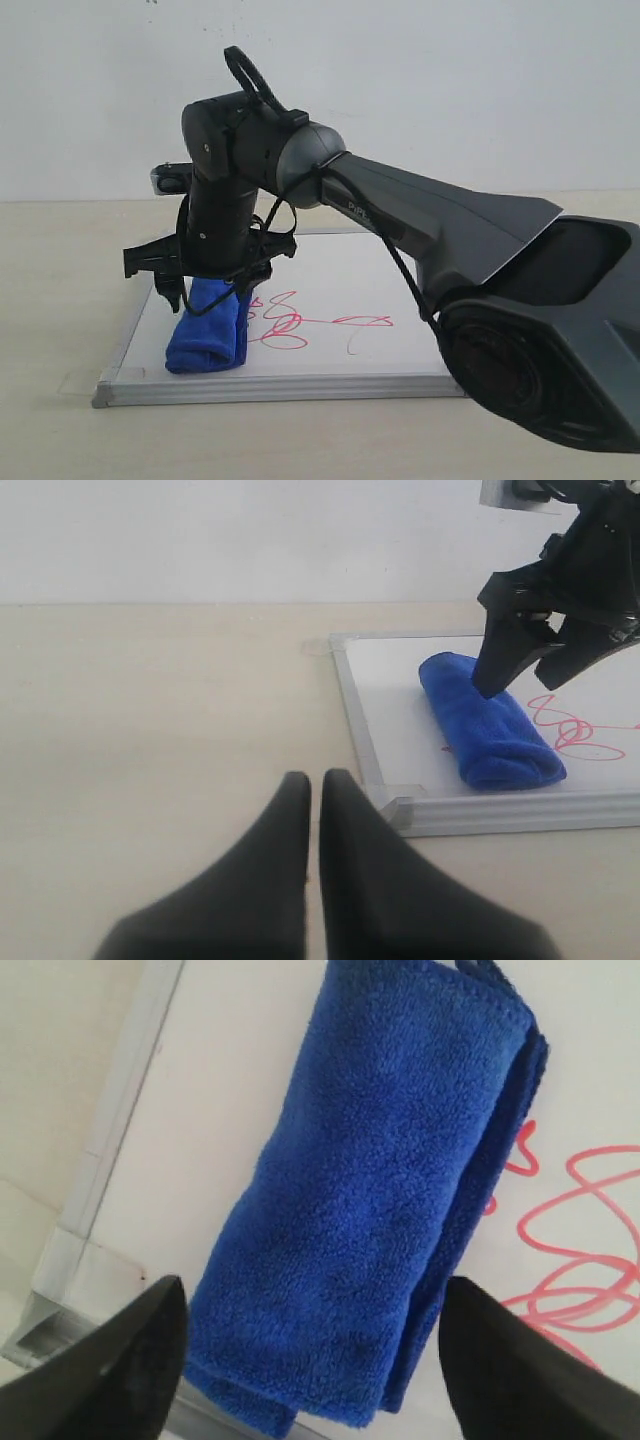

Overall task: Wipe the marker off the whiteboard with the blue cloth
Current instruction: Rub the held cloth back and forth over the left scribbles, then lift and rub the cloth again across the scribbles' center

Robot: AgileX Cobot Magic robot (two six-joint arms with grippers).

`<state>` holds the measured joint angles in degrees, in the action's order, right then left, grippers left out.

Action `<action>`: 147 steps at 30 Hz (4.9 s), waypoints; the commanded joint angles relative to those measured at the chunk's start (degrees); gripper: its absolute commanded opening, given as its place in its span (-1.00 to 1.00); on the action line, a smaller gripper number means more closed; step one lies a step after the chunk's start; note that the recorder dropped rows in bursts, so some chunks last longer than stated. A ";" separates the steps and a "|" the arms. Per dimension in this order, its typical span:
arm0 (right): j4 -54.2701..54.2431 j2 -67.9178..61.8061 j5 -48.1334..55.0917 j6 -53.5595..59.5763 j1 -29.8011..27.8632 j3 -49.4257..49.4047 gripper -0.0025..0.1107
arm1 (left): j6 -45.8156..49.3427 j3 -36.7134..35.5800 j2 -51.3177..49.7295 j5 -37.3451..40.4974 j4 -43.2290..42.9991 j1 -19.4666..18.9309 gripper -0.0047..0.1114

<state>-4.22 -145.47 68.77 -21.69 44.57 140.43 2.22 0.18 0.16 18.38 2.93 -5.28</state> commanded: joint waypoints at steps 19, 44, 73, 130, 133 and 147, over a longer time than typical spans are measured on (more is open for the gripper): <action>-0.81 -6.56 -0.70 2.91 0.58 0.18 -0.96 | 0.26 -0.18 -0.16 -0.36 0.67 0.46 -0.85; -8.71 -6.78 1.19 8.36 -2.74 0.18 -0.96 | 0.26 -0.18 -0.16 -0.36 0.67 0.46 -0.85; -22.27 -7.07 -12.17 17.11 -2.14 0.18 -0.96 | 0.26 -0.18 -0.16 -0.36 0.67 0.46 -0.85; -14.13 -7.07 -24.63 7.27 -6.15 0.18 -0.96 | 0.26 -0.18 -0.16 -0.36 0.67 0.46 -0.85; -10.54 -7.07 -21.08 5.28 -6.15 0.18 -0.96 | 0.26 -0.18 -0.16 -0.36 0.67 0.46 -0.85; 4.22 -7.07 -1.01 1.23 -6.01 0.18 -0.96 | 0.26 -0.18 -0.16 -0.36 0.67 0.46 -0.85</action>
<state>-1.20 -151.73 64.06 -20.80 38.78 141.47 2.22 0.18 0.16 18.38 2.93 -5.28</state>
